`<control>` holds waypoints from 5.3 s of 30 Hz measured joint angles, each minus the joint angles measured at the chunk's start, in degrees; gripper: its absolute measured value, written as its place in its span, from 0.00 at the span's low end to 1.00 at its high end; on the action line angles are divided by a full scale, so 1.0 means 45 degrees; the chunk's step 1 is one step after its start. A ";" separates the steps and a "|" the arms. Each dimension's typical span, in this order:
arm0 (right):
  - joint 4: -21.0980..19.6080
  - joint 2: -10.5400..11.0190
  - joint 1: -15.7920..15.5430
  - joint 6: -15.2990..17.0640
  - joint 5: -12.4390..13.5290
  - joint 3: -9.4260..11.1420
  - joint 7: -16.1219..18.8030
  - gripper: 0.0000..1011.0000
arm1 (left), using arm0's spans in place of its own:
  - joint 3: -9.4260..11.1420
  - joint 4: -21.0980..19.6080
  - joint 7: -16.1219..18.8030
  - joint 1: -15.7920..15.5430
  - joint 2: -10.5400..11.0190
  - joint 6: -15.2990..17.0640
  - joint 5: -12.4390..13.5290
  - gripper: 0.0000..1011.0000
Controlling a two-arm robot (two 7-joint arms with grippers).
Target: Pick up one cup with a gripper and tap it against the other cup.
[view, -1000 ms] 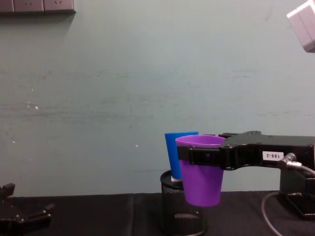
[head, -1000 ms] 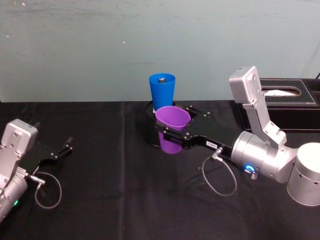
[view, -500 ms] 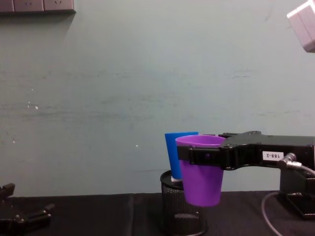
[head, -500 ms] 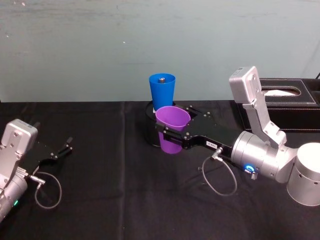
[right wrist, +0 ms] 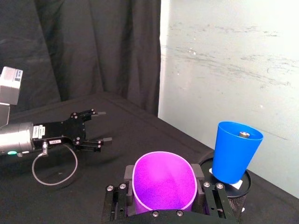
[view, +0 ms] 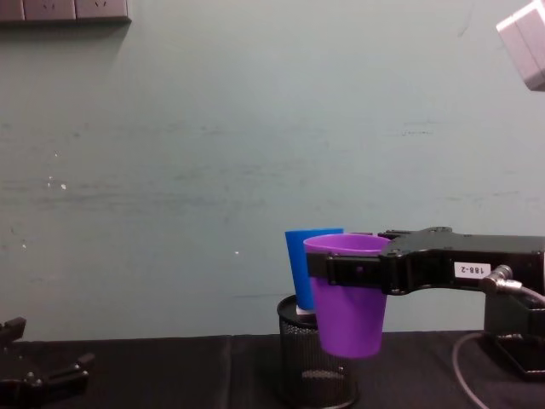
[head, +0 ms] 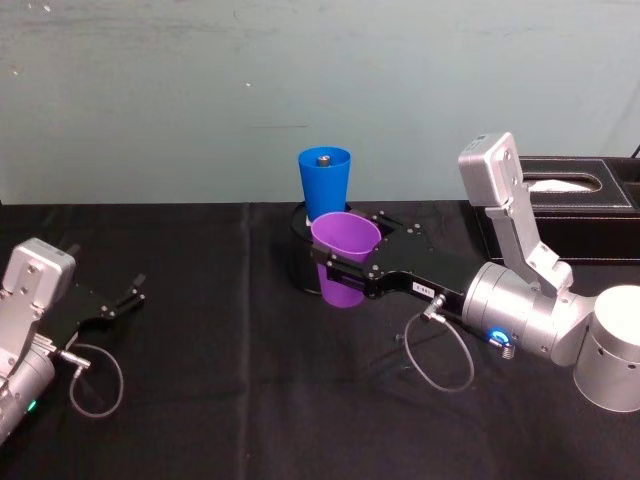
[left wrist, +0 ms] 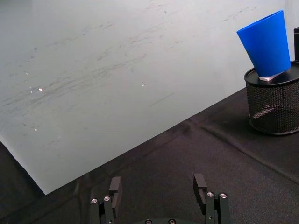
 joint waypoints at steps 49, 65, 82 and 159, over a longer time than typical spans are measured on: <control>0.0000 0.0000 0.0000 0.0000 0.0000 0.0000 0.0000 0.72 | 0.0000 0.0000 0.0000 0.0001 0.0000 0.0000 0.0000 0.99; -0.0001 0.0001 0.0000 -0.0001 0.0000 0.0000 0.0000 0.72 | 0.0001 0.0000 0.0000 0.0000 0.0000 0.0000 0.0000 0.99; 0.0000 0.0000 0.0000 0.0000 -0.0001 0.0000 0.0000 0.72 | 0.0000 0.0000 0.0000 -0.0001 0.0000 0.0000 0.0000 0.99; 0.6282 -0.3252 0.3697 -0.0882 -0.1036 0.0068 -0.0630 0.72 | 0.0000 0.0000 0.0000 0.0000 0.0000 0.0000 0.0000 0.99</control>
